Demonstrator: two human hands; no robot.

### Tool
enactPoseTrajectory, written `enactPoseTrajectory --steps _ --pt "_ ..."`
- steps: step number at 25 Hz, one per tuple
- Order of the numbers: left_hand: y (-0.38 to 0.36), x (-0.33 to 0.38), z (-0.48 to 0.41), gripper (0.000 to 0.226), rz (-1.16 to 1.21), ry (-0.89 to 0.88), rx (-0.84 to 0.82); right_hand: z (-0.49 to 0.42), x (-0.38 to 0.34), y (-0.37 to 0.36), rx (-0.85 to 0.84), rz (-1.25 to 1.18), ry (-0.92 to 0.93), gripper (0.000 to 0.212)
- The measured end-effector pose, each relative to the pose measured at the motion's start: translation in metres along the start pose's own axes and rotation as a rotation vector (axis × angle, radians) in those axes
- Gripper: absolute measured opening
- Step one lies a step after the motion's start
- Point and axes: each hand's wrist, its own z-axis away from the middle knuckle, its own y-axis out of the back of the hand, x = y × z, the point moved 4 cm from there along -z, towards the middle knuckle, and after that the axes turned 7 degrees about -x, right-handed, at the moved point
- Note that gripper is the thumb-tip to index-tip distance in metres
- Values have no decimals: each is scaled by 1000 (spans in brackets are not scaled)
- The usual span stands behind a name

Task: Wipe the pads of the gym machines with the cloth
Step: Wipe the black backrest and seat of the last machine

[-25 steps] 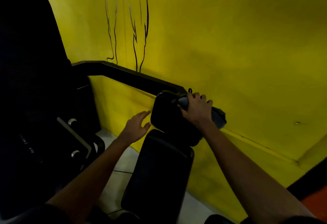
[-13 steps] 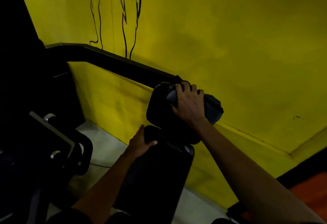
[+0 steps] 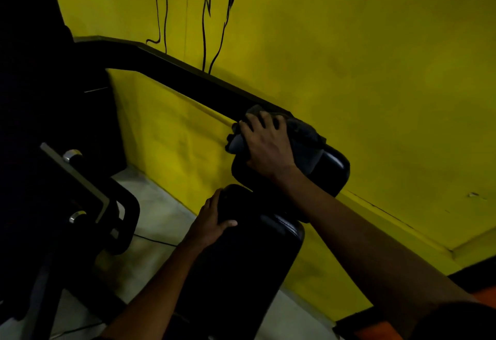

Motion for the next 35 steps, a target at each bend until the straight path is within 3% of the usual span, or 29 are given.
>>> enactPoseTrajectory --steps 5,8,12,20,22,27,32,35 --pt "1 -5 2 125 174 36 13 20 -9 -17 -3 36 203 62" --pt "-1 -8 6 120 280 64 -21 18 -14 -22 -14 28 224 57" --pt "-8 -25 13 134 328 149 -26 7 -37 -31 -76 93 310 43" --pt "-3 -17 13 126 245 179 -77 79 -22 -58 -190 96 426 57" --pt "-1 -16 15 125 234 185 -82 70 -23 -58 -166 122 428 53" --pt "-5 -15 14 99 193 229 -102 49 -31 -51 -73 58 363 54" --pt "5 2 10 110 124 169 2 95 15 -51 27 31 196 73" --pt "3 31 5 113 81 107 35 101 10 -54 35 72 190 74"
